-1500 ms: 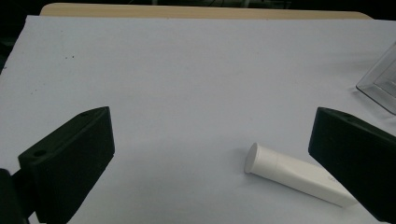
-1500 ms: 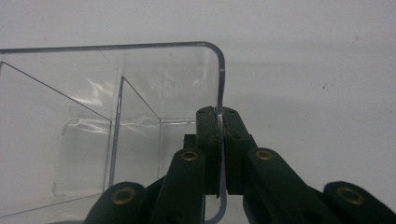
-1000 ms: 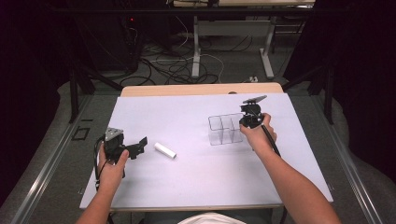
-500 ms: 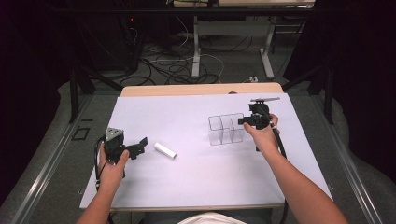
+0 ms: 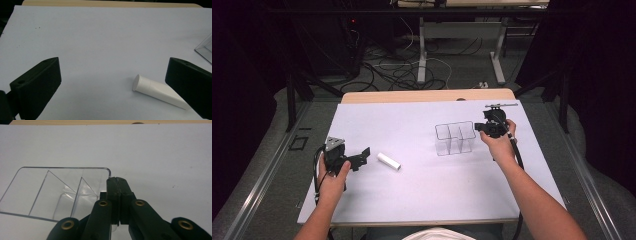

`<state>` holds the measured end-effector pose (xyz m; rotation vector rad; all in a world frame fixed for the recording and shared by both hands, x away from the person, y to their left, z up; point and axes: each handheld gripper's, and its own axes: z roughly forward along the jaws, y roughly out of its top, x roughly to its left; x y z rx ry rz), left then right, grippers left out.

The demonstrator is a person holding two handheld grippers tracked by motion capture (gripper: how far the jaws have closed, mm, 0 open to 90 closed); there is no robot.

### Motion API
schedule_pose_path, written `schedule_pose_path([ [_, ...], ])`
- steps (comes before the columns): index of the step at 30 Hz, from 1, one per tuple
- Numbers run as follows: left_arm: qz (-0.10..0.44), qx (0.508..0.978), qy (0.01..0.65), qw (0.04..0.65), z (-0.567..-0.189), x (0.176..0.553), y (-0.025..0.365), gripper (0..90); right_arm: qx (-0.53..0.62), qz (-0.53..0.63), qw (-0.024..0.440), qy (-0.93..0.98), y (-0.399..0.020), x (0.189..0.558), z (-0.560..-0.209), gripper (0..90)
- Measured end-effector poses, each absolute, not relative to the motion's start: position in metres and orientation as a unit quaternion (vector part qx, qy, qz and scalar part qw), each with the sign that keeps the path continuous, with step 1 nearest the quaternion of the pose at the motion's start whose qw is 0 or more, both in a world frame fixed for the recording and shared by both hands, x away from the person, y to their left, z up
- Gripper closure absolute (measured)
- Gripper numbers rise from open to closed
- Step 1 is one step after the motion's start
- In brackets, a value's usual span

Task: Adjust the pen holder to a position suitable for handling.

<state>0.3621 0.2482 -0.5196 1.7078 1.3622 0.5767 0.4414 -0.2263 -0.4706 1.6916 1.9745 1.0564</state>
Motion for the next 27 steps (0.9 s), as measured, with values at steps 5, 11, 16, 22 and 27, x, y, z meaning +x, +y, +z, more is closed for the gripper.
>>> schedule_pose_path([
  [5,0.232,0.685,0.543,0.427,-0.519,0.362,0.248,0.1,0.591,0.353,0.181,0.703,-0.223,0.448,-0.478,90.0],
  [11,0.232,0.684,0.545,0.427,-0.519,0.362,0.248,0.1,0.595,0.33,0.186,0.708,-0.217,0.45,-0.489,90.0],
  [16,0.233,0.685,0.543,0.427,-0.519,0.362,0.248,0.1,0.604,0.321,0.189,0.705,-0.212,0.447,-0.488,90.0],
  [22,0.234,0.684,0.542,0.428,-0.519,0.362,0.247,0.1,0.604,0.32,0.175,0.709,-0.201,0.441,-0.487,90.0],
  [27,0.234,0.685,0.542,0.427,-0.519,0.362,0.247,0.1,0.601,0.323,0.164,0.712,-0.193,0.439,-0.487,90.0],
])
